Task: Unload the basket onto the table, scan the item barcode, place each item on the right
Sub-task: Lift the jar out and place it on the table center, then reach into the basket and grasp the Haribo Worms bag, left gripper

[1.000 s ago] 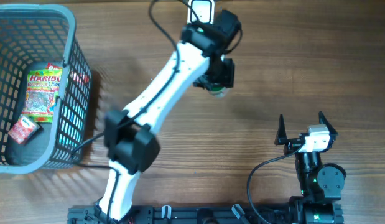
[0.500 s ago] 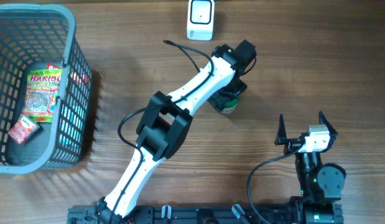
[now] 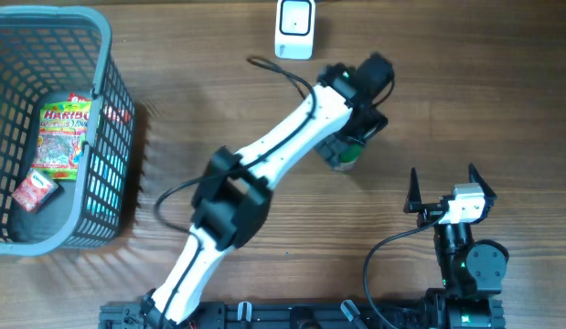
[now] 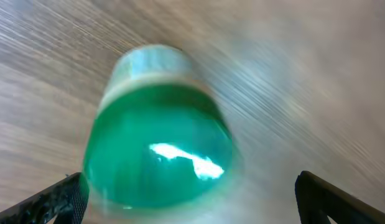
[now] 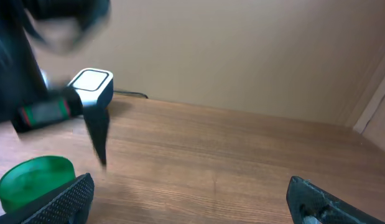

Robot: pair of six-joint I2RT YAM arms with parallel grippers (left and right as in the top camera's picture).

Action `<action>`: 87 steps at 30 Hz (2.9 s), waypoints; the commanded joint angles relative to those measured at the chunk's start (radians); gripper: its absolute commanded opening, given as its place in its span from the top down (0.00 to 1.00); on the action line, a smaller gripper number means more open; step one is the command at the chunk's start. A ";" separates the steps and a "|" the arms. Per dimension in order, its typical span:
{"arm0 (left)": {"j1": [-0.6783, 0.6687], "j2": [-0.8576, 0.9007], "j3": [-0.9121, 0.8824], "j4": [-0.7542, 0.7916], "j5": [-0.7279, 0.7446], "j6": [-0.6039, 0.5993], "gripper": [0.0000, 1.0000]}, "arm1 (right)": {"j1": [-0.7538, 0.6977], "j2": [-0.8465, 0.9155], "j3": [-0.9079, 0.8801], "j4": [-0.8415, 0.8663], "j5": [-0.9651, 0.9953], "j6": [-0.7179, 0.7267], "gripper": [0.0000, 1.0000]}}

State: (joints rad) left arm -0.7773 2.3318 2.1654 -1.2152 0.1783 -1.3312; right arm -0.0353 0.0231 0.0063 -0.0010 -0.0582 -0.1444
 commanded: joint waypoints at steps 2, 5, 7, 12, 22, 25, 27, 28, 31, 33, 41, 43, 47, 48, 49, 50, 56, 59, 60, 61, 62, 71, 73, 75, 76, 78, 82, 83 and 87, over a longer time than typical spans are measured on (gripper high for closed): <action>0.001 -0.242 0.008 -0.051 -0.139 0.236 0.00 | 0.006 -0.003 -0.001 0.002 0.013 -0.013 0.00; 0.005 -0.333 0.008 -0.108 -0.269 0.328 0.00 | 0.006 -0.003 -0.001 0.002 0.013 -0.013 0.00; 0.018 -0.399 0.008 -0.164 -0.343 0.349 0.00 | 0.006 -0.003 -0.001 0.002 0.013 -0.013 0.00; 0.116 -0.546 0.008 -0.221 -0.445 0.481 0.00 | 0.006 -0.003 -0.001 0.002 0.013 -0.013 0.00; 0.627 -0.763 0.008 -0.328 -0.461 0.492 0.00 | 0.006 -0.003 -0.001 0.002 0.013 -0.013 0.00; 0.827 -0.750 0.008 -0.369 -0.460 0.478 0.00 | 0.006 -0.003 -0.001 0.002 0.013 -0.013 0.00; 0.981 -0.737 0.008 -0.414 -0.460 0.415 0.00 | 0.006 -0.003 -0.001 0.002 0.013 -0.013 0.00; 1.065 -0.732 0.008 -0.429 -0.455 0.399 0.00 | 0.006 -0.003 -0.001 0.002 0.013 -0.013 0.00; 1.214 -0.727 -0.005 -0.423 -0.452 0.399 0.00 | 0.006 -0.003 -0.001 0.002 0.013 -0.013 0.00; 1.284 -0.725 -0.087 -0.393 -0.445 0.379 0.00 | 0.006 -0.003 -0.001 0.002 0.013 -0.013 0.00; 1.303 -0.725 -0.548 0.080 -0.433 0.550 0.00 | 0.006 -0.003 -0.001 0.002 0.013 -0.013 0.00; 1.303 -0.724 -0.628 0.239 -0.433 0.753 0.00 | 0.006 -0.003 -0.001 0.003 0.013 -0.013 0.00; 1.303 -0.691 -0.737 0.439 -0.413 1.123 0.00 | 0.006 -0.003 -0.001 0.002 0.013 -0.013 0.00; 1.303 -0.660 -0.745 0.442 -0.371 1.242 0.00 | 0.006 -0.003 -0.001 0.002 0.013 -0.013 0.00; 1.303 -0.625 -0.745 0.443 -0.337 1.329 0.00 | 0.006 -0.003 -0.001 0.002 0.013 -0.013 0.00; 1.303 -0.594 -0.745 0.447 -0.320 1.396 0.00 | 0.006 -0.003 -0.001 0.002 0.013 -0.013 0.00; 1.303 -0.415 -0.745 0.514 -0.283 1.693 0.00 | 0.006 -0.003 -0.001 0.002 0.013 -0.013 0.00; 1.303 -0.360 -0.745 0.548 -0.276 1.824 0.00 | 0.006 -0.003 -0.001 0.002 0.013 -0.013 0.00; 1.303 -0.348 -0.745 0.567 -0.275 1.844 0.00 | 0.006 -0.003 -0.001 0.002 0.013 -0.013 0.00; 1.303 -0.333 -0.745 0.589 -0.275 1.849 0.00 | 0.006 -0.003 -0.001 0.002 0.013 -0.013 0.00; 1.304 -0.319 -0.745 0.612 -0.275 1.849 0.00 | 0.006 -0.003 -0.001 0.002 0.013 -0.013 0.00; 1.319 -0.163 -0.756 0.492 -0.159 1.851 0.80 | 0.006 -0.003 -0.001 0.002 0.013 -0.013 0.00; 1.319 -0.160 -0.756 0.459 -0.140 1.851 0.96 | 0.006 -0.003 -0.001 0.002 0.013 -0.013 0.00; 1.318 -0.163 -0.755 0.436 -0.077 1.834 0.96 | 0.006 -0.003 -0.001 0.002 0.013 -0.013 0.00; 1.316 -0.170 -0.749 0.436 -0.078 1.788 0.96 | 0.006 -0.003 -0.001 0.002 0.013 -0.013 0.00; 1.312 -0.225 -0.692 0.431 -0.078 1.655 0.96 | 0.006 -0.003 -0.001 0.002 0.013 -0.013 0.00; 1.312 -0.415 -0.573 0.417 -0.079 1.504 0.96 | 0.006 -0.003 -0.001 0.002 0.013 -0.013 0.00; 1.312 -0.489 -0.557 0.418 -0.079 1.487 0.96 | 0.006 -0.003 -0.001 0.002 0.013 -0.013 0.00; 1.312 -0.664 -0.557 0.433 -0.090 1.479 0.96 | 0.006 -0.003 -0.001 0.002 0.013 -0.013 0.00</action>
State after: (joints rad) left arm 0.5407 1.7969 1.5684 -0.7929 0.0673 0.1825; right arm -0.0353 0.0231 0.0063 -0.0010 -0.0582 -0.1444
